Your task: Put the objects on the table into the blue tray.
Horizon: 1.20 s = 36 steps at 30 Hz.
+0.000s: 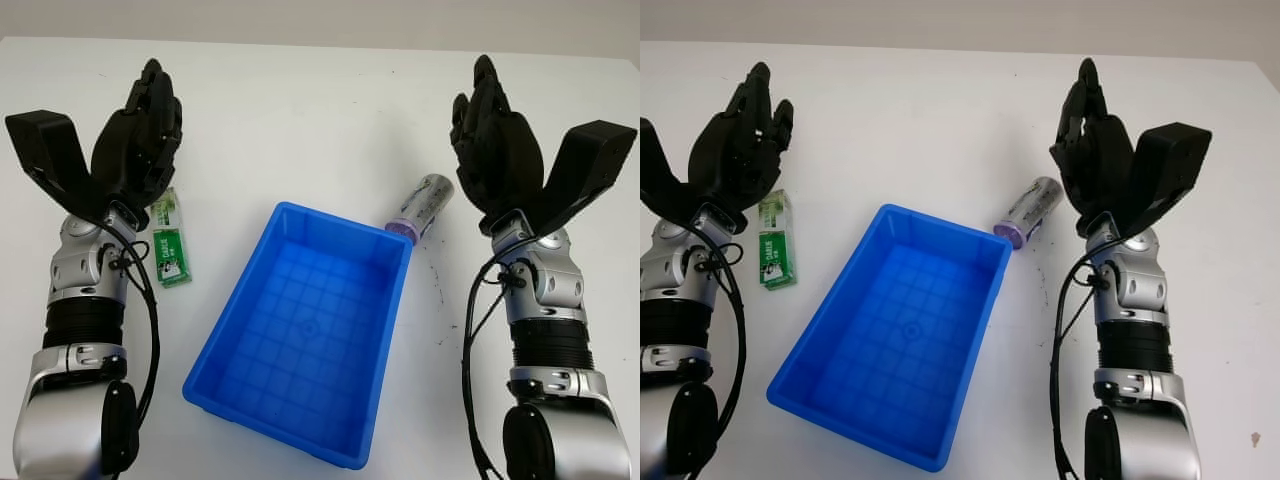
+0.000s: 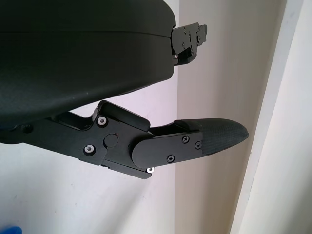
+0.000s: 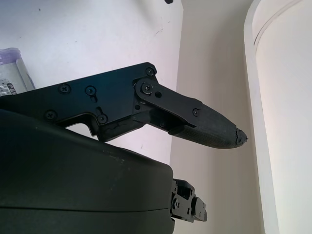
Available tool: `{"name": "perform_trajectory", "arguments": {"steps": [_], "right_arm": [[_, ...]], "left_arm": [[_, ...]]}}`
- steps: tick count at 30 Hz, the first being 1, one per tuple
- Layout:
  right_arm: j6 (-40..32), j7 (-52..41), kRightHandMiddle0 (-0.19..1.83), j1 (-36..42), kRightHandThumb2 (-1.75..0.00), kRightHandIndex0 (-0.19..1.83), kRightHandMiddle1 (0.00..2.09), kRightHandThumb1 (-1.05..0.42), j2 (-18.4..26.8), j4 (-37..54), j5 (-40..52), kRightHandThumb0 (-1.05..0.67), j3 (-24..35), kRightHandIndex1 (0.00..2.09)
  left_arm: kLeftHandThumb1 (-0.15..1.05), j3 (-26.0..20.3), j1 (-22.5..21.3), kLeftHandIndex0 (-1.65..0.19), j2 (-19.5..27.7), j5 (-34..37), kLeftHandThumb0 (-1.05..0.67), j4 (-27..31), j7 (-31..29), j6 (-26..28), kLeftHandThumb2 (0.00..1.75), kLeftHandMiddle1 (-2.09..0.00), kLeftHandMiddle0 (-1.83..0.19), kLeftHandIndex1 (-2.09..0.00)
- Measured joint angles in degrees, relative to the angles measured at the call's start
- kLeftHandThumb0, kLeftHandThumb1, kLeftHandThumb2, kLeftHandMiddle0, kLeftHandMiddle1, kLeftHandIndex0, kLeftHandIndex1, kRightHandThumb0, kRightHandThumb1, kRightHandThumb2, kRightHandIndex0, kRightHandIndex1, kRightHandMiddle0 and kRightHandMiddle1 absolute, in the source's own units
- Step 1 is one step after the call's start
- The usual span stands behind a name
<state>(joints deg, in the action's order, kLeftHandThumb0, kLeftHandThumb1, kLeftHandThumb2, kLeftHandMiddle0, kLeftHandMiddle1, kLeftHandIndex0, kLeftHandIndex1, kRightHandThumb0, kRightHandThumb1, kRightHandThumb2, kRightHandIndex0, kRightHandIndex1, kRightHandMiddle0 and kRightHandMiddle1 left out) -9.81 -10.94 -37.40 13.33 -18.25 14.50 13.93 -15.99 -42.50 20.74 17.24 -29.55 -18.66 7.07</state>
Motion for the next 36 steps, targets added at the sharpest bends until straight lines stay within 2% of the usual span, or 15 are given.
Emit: {"name": "perform_trajectory", "arguments": {"steps": [3, 10, 14, 18, 19, 21, 22, 23, 27, 31, 36], "right_arm": [[-0.3, -0.1, -0.19, 0.6, -0.8, -0.19, 0.0, -1.05, 0.0, 0.5, 0.0, -0.75, 0.0, 0.0], [-0.5, -1.6, -0.19, -0.9, -0.76, -0.19, 0.0, -1.05, 0.1, -2.3, 0.0, -0.78, 0.0, 0.0], [-0.6, -5.2, -0.19, -2.3, -0.56, -0.19, 0.0, -1.05, 2.5, -2.4, 0.3, -0.77, 0.0, 0.01], [3.5, -9.1, -0.01, -5.1, -0.29, 0.0, 0.12, -1.05, 8.5, -1.7, -3.0, -0.73, -1.2, 0.11], [4.3, -10.2, 0.0, -6.1, -0.17, 0.1, 0.34, -1.04, 10.5, -1.5, -4.2, -0.73, -1.8, 0.17], [7.3, -11.5, -0.07, -7.9, -0.08, 0.24, 0.78, -0.98, 14.3, -1.4, -8.3, -0.69, -3.5, 0.27], [8.9, -12.5, -0.05, -8.8, -0.04, 0.28, 0.91, -0.87, 16.5, -1.5, -10.9, -0.6, -4.8, 0.32], [10.4, -13.7, -0.03, -9.7, -0.03, 0.31, 0.95, -0.82, 18.8, -1.5, -13.6, -0.58, -6.4, 0.34], [20.7, -15.7, 0.17, -12.7, -0.05, 0.37, 0.72, -0.7, 26.0, -2.0, -25.2, -0.56, -12.9, 0.37], [29.8, -18.0, 0.32, -13.4, -0.05, 0.34, 0.26, -0.74, 30.3, -4.5, -33.5, -0.55, -18.8, 0.18], [38.1, -17.5, 0.43, -13.5, -0.05, 0.39, 0.14, -0.71, 32.6, -7.2, -41.1, -0.49, -23.6, 0.14]], "left_arm": [[1.05, 0.0, 0.4, 0.19, 0.0, 0.0, -0.74, 1.8, 0.2, 0.5, 0.6, 0.0, 0.19, 0.0], [1.05, 0.0, 0.4, 0.19, 0.0, -0.2, -0.76, 0.7, 0.2, 0.6, 0.58, 0.0, 0.19, 0.0], [1.05, 0.0, 0.4, 0.19, 0.1, -0.2, -0.77, 0.2, -0.3, 0.6, 0.58, 0.0, 0.19, 0.0], [1.05, -0.2, 0.4, 0.19, 0.2, -0.1, -0.76, 0.2, -0.5, 0.6, 0.59, 0.0, 0.19, 0.0], [1.05, -0.2, 0.4, 0.19, 0.2, -0.1, -0.76, 0.2, -0.5, 0.6, 0.59, 0.0, 0.19, 0.0], [1.05, -0.3, 0.4, 0.19, 0.3, -0.1, -0.76, 0.2, -0.5, 0.6, 0.59, 0.0, 0.19, 0.0], [1.05, -0.3, 0.4, 0.19, 0.3, -0.1, -0.76, 0.2, -0.5, 0.6, 0.59, 0.0, 0.19, 0.0], [1.05, -0.3, 0.4, 0.19, 0.4, -0.1, -0.76, 0.2, -0.5, 0.6, 0.59, 0.0, 0.19, 0.0], [1.05, -0.3, 0.4, 0.19, 0.6, -0.1, -0.76, 0.1, -0.7, 0.5, 0.59, 0.0, 0.19, 0.0], [1.05, -0.3, 0.4, 0.19, 0.7, -0.2, -0.77, -0.4, -0.6, 0.4, 0.57, 0.0, 0.19, 0.0], [1.05, -0.2, 0.1, 0.19, 0.7, -0.2, -0.76, -1.2, -0.6, 0.3, 0.58, 0.0, 0.19, 0.0]]}}
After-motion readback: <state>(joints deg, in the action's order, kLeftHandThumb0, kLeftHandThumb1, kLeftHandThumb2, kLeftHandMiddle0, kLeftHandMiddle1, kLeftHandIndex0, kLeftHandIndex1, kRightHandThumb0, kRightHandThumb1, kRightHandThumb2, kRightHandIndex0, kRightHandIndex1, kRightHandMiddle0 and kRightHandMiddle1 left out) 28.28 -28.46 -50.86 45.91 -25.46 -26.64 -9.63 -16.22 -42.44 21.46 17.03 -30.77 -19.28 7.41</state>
